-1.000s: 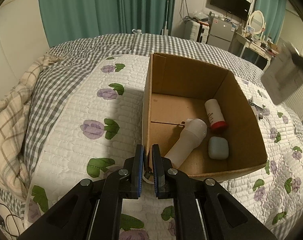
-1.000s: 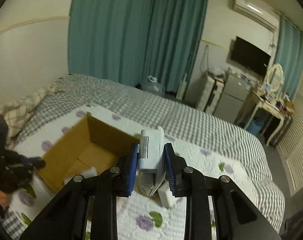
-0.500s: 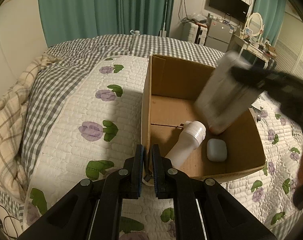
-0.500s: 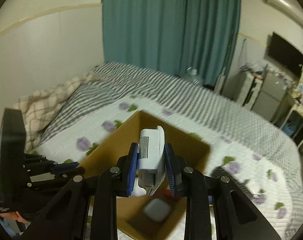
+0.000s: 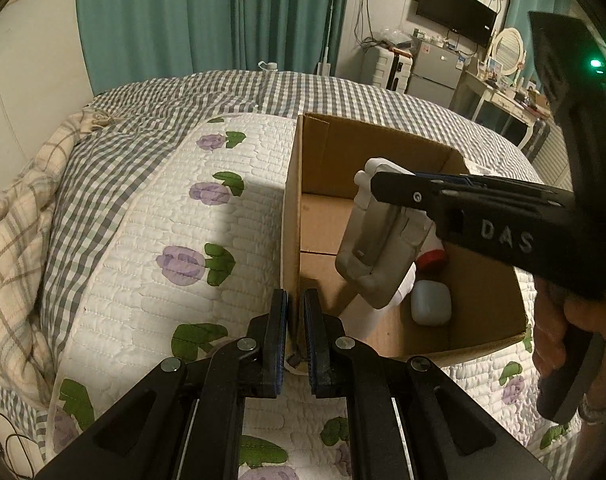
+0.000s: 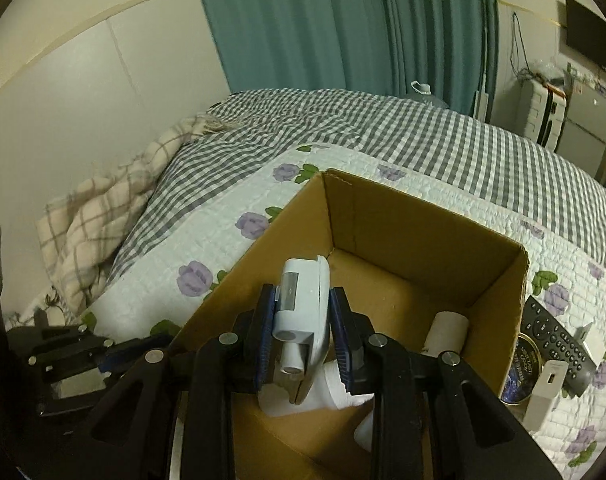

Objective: Organize rigid objects
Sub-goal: 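Carry the phone stand into the box and open the right gripper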

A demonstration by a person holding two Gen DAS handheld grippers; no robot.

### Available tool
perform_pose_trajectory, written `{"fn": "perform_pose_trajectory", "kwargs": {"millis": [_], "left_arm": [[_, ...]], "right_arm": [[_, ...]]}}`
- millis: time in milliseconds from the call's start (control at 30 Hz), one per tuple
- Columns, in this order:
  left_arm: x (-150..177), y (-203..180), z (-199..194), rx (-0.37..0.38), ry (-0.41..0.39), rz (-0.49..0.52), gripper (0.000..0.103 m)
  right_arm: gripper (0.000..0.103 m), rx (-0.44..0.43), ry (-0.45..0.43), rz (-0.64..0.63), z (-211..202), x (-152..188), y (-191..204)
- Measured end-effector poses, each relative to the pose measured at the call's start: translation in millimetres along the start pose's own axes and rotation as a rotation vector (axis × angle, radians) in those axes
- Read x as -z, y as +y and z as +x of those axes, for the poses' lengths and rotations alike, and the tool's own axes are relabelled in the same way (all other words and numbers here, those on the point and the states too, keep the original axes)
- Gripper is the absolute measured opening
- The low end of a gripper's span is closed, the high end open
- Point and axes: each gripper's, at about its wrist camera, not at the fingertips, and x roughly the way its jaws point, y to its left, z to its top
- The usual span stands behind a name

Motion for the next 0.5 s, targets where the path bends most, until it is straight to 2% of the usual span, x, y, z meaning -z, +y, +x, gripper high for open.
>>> {"fn": "perform_pose_trajectory", "kwargs": {"millis": [67, 233, 333, 400, 500], "left_arm": [[0, 0, 0, 0.0, 0.0, 0.0, 0.008], [-1, 0, 1, -0.006, 0.0, 0.0, 0.008], [-1, -1, 2, -0.013, -0.002, 0.006, 0.008], [-1, -1, 2, -0.015, 0.0, 0.007, 0.008], [-1, -2, 1, -0.016, 0.002, 0.004, 0.008]], "right_arm": [[0.027, 0.015, 0.008, 0.016, 4, -1, -6], [0.029, 0.12, 0.031, 0.004, 6, 3, -16], [0.047, 0.169, 0.011, -0.003, -4, 6, -21], [0.048, 0.196, -0.006, -0.017, -14, 7, -22], [0.062, 0.265, -0.037, -0.055, -36, 11, -21]]}}
